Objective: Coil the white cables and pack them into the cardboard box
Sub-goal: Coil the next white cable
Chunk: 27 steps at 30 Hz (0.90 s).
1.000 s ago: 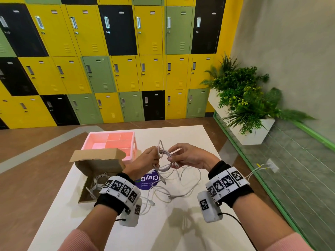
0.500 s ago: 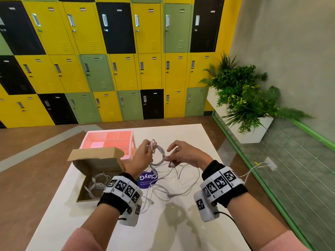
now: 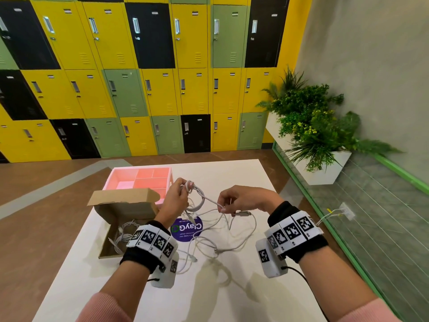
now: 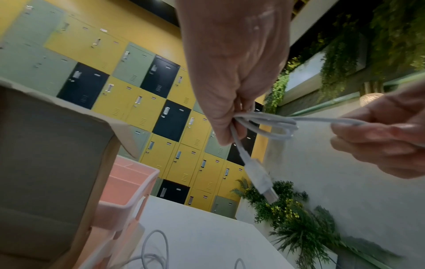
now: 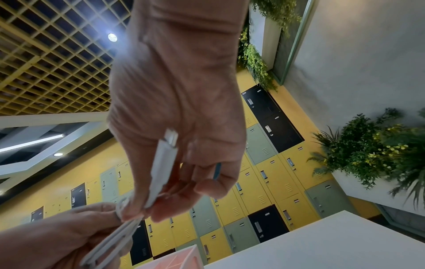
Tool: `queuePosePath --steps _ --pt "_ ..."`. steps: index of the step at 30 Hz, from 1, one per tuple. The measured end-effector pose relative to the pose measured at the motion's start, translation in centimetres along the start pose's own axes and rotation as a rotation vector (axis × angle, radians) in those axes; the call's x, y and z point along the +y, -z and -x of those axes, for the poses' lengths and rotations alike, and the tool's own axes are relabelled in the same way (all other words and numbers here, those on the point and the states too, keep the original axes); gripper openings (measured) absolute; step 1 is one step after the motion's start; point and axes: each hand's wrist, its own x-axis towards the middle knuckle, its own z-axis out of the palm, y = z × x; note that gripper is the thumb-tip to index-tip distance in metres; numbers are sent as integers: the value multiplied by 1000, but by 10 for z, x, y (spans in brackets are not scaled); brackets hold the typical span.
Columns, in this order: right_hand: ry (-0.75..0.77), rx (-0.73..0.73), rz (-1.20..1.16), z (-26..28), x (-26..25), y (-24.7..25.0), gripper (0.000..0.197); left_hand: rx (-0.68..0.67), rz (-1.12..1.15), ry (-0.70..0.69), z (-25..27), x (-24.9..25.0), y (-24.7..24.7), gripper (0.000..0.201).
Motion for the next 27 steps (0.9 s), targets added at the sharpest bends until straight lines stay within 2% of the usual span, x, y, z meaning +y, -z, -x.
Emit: queuePosePath --steps 4,9,17,21,25,27 --pt "32 8 42 3 3 5 5 -30 17 -14 -1 -1 5 18" --pt "9 132 58 0 10 5 3 -195 140 44 6 -1 13 16" --pt "-72 381 -170 -7 18 -3 4 -288 420 200 10 12 12 18" --pt "-83 334 -368 -6 20 -6 2 -308 482 200 14 15 11 13" --pt "-79 231 -364 0 19 -5 40 -319 362 107 18 6 15 17" --pt "-60 246 -278 1 14 -7 47 -342 281 53 19 5 15 32"
